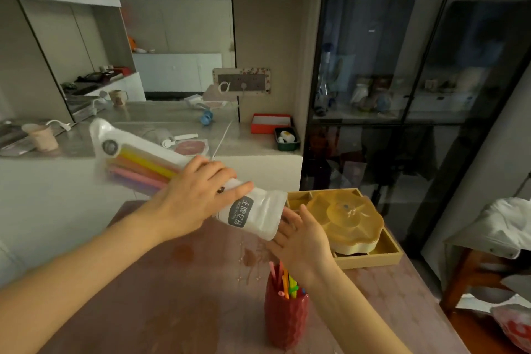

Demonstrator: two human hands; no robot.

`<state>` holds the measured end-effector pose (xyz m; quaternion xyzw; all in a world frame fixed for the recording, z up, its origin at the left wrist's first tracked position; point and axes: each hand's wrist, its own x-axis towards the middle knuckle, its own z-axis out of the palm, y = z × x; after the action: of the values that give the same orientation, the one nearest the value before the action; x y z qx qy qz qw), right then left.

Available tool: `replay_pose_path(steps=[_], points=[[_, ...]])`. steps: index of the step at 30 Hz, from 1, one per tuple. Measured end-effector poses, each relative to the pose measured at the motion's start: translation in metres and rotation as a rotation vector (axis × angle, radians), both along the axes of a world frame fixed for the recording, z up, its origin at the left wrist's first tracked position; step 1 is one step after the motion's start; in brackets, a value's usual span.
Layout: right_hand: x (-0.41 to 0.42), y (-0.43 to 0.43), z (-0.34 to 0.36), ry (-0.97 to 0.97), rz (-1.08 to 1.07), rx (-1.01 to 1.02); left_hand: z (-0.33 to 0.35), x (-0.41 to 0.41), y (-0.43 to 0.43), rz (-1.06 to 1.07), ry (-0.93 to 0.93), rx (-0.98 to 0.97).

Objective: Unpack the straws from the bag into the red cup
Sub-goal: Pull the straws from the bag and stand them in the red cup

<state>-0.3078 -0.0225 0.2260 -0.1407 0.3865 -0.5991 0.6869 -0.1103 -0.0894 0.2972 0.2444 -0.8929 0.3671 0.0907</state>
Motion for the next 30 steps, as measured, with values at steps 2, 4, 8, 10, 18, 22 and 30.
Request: replay_pose_path(steps=[2, 4, 8, 10, 18, 22, 30], points=[[0.003, -0.003, 0.002, -0.247, 0.037, 0.058, 0.024, -0.008, -0.001, -0.050, -0.148, -0.079], [0.004, -0.006, 0.002, -0.426, 0.060, 0.080, 0.040, -0.015, -0.002, -0.081, -0.237, -0.119], [0.003, -0.009, 0.003, -0.549, 0.090, 0.111, 0.050, -0.023, -0.002, -0.123, -0.320, -0.178], [0.003, -0.009, 0.006, -0.592, 0.114, 0.139, 0.051, -0.024, -0.003, -0.126, -0.334, -0.182], [-0.008, -0.006, 0.000, -0.605, 0.060, 0.081, 0.035, -0.013, -0.008, -0.107, -0.116, -0.076], [-0.018, -0.005, -0.005, -0.605, 0.055, -0.031, 0.010, -0.002, -0.004, -0.047, 0.115, 0.054], [-0.019, 0.006, -0.012, -0.082, 0.077, -0.332, -0.038, 0.003, 0.004, 0.120, 0.527, 0.324]])
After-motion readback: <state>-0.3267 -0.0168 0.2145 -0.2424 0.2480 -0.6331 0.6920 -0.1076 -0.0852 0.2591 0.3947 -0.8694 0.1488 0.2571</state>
